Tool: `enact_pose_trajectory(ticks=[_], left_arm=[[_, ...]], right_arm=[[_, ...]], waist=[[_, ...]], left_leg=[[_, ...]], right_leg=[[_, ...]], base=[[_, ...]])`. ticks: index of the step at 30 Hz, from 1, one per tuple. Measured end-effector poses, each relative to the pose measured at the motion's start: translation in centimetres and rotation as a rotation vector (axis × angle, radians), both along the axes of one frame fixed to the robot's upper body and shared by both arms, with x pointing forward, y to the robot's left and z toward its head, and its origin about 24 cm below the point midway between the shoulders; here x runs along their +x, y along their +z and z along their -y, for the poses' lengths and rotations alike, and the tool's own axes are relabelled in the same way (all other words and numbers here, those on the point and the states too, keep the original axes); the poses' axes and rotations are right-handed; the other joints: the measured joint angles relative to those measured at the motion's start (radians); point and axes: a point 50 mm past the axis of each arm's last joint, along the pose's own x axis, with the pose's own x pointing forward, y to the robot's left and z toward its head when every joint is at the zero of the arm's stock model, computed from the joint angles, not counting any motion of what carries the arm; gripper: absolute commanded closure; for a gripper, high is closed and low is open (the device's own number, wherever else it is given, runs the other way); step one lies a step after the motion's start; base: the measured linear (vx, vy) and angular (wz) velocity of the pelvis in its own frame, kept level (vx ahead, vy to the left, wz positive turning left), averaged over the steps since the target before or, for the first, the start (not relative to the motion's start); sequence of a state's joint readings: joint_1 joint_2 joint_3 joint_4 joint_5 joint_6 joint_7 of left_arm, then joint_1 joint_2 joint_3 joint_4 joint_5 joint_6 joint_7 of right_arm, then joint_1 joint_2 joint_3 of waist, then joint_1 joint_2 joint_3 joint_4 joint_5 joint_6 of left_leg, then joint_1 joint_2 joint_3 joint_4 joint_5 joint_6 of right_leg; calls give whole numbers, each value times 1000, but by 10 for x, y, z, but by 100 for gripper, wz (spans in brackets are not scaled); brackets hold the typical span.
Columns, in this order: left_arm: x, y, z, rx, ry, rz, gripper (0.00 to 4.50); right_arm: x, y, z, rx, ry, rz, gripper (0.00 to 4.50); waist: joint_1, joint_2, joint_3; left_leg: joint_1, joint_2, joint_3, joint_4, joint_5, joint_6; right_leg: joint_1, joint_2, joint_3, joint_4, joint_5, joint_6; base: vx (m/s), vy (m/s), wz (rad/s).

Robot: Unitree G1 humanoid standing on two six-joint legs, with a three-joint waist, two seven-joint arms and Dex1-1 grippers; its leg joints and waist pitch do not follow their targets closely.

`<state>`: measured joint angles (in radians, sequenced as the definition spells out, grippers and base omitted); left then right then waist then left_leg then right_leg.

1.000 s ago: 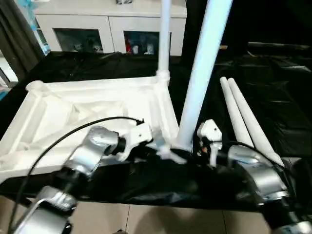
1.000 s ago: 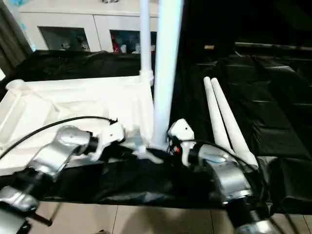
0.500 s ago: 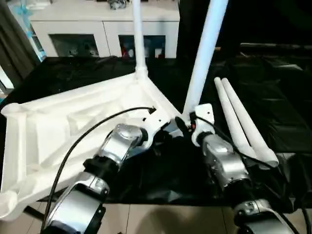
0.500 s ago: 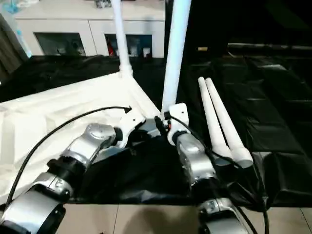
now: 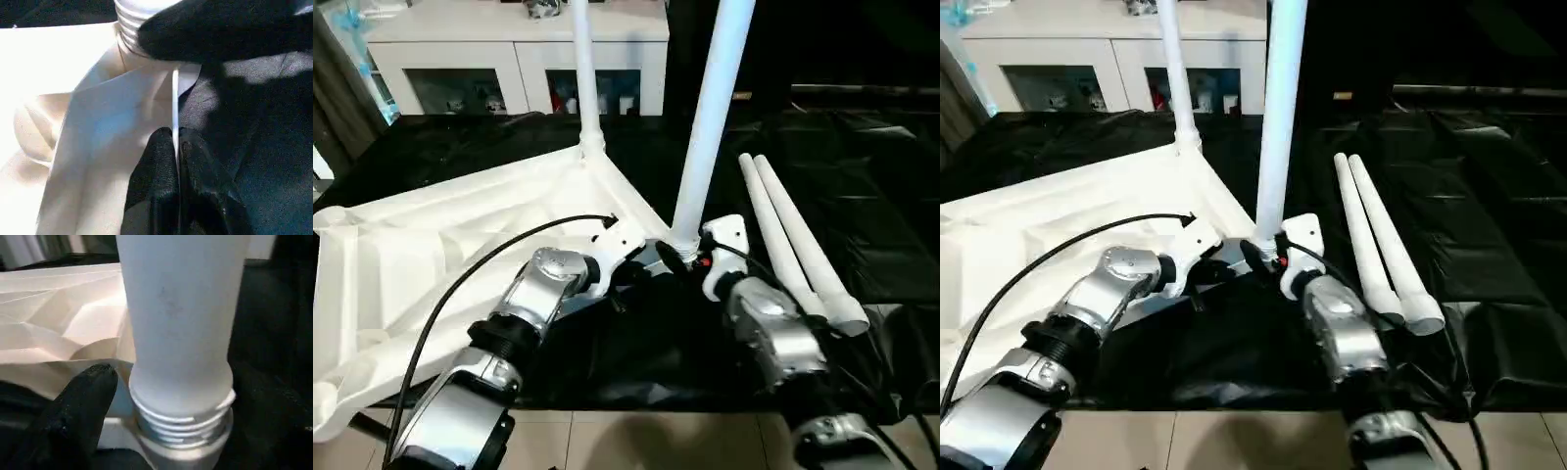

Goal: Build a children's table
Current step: Rotate leg to tighten

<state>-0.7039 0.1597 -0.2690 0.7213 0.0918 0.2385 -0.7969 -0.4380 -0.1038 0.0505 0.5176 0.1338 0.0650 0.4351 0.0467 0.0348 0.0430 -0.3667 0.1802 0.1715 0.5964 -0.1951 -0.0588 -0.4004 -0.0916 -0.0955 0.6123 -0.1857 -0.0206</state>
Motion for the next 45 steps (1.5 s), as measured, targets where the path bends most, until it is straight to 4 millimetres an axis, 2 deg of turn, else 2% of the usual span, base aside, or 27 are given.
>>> enact_pose_trajectory(ticks=[1, 9, 19, 25, 37, 45], left_arm=[[0, 0, -1, -2, 1, -2, 404], [1, 3, -2, -82, 27, 21, 341], [1, 2, -8, -63, 27, 22, 341], [1, 2, -13, -27, 25, -8, 341], [0, 2, -13, -25, 12, -44, 443], [-2, 6, -15, -12, -21, -72, 443]], right_arm=[[-1, 2, 1, 7, 13, 6, 54], [-4, 11, 8, 11, 43, 36, 54], [-7, 12, 11, 8, 55, 28, 54], [-7, 13, 12, 1, 69, 25, 54], [-7, 12, 15, -13, 80, 12, 54], [-9, 13, 25, -65, 140, -5, 54]], waist=[[-1, 0, 0], [2, -5, 3], [1, -5, 3], [-5, -5, 3], [-9, -5, 3], [-9, -5, 3]], left_leg=[[0, 0, 0, 0, 0, 0], [-2, 1, 0, 2, 1, 3], [-2, 1, 0, 2, 0, 3], [-2, 1, 0, 1, 0, 2], [-2, 1, 0, 1, 0, 2], [-2, 1, 0, 1, 0, 3]], right_leg=[[0, 0, 0, 0, 0, 0], [-3, 0, -1, -2, 0, 0], [-3, 0, -1, -2, 0, 0], [-2, 0, -1, -2, 0, 0], [-2, 0, -1, -2, 0, 1], [-2, 0, -1, -3, 0, 1]], base=[[0, 0, 0], [0, 0, 0], [0, 0, 0], [0, 0, 0], [0, 0, 0], [0, 0, 0]])
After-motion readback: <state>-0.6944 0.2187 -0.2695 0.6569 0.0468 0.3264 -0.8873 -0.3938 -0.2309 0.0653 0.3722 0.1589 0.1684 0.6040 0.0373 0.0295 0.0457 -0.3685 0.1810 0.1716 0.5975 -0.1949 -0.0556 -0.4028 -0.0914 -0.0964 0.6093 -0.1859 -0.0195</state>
